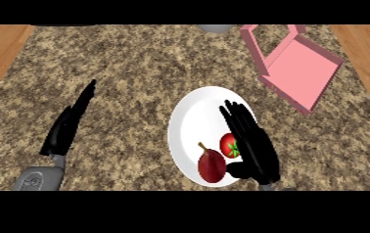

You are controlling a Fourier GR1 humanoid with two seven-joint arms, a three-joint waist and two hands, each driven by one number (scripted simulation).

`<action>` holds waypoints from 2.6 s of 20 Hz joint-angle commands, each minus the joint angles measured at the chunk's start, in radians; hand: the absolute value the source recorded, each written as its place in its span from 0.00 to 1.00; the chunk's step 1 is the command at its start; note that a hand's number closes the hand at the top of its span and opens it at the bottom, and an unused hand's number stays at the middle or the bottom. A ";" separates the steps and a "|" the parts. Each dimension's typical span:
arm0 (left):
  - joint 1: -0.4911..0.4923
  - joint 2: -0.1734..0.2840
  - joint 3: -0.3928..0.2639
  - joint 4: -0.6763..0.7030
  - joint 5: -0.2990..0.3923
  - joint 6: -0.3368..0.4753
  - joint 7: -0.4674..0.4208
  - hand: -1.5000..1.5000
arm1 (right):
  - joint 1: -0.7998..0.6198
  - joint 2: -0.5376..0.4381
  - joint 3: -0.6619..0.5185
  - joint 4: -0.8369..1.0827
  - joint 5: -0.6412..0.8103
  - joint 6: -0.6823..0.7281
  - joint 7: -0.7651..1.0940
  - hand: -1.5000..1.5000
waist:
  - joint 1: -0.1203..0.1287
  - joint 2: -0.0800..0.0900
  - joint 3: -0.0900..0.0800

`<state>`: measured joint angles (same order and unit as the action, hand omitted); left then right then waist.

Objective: Pick the tomato from the plate and place it in the cardboard box

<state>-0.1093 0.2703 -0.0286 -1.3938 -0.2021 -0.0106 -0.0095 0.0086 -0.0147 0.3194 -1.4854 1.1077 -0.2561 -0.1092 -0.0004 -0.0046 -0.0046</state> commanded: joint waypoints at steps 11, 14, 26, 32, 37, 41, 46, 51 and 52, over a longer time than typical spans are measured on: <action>-0.036 -0.039 0.027 0.060 -0.047 -0.019 -0.023 0.50 | -0.084 0.014 0.040 0.287 -0.049 -0.166 -0.048 0.00 | 0.005 0.006 0.005; 0.010 -0.015 0.053 0.044 -0.021 -0.059 -0.067 0.50 | -0.202 0.014 0.027 0.269 -0.072 -0.060 0.039 0.00 | 0.007 0.006 0.005; -0.025 -0.039 0.046 0.011 -0.047 -0.050 -0.001 0.50 | -0.204 0.013 0.015 0.385 0.037 -0.443 -0.061 1.00 | 0.007 0.006 0.005; -0.032 -0.050 0.061 0.032 -0.041 -0.052 -0.001 0.50 | -0.174 0.013 0.025 0.295 0.075 -0.511 0.004 1.00 | 0.003 0.004 0.005; -0.046 -0.059 0.050 0.054 -0.064 -0.036 -0.022 0.50 | -0.345 0.013 -0.118 0.295 0.158 -0.286 0.294 1.00 | 0.009 0.009 0.002; -0.048 -0.056 0.034 0.027 -0.068 -0.045 -0.023 0.50 | -0.431 -0.008 -0.266 0.429 0.188 -0.103 0.530 1.00 | 0.042 0.030 -0.007; -0.077 -0.062 0.017 0.045 -0.082 -0.051 -0.014 0.50 | -0.735 -0.006 -0.327 0.534 0.329 0.098 0.866 1.00 | 0.073 0.024 -0.002; -0.059 -0.072 0.015 0.060 -0.085 -0.043 -0.043 0.50 | -1.033 -0.053 -0.370 0.632 0.439 0.252 1.115 1.00 | 0.071 0.019 0.000; -0.053 -0.084 0.006 0.063 -0.093 -0.032 -0.041 0.50 | -1.089 -0.063 -0.377 0.658 0.448 0.301 1.144 1.00 | 0.066 0.018 0.001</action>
<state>-0.1690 0.1985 -0.0112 -1.3426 -0.2818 -0.0552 -0.0361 -0.8838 -0.0527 -0.0237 -0.9045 1.4857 -0.0742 0.8677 0.0666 0.0142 -0.0054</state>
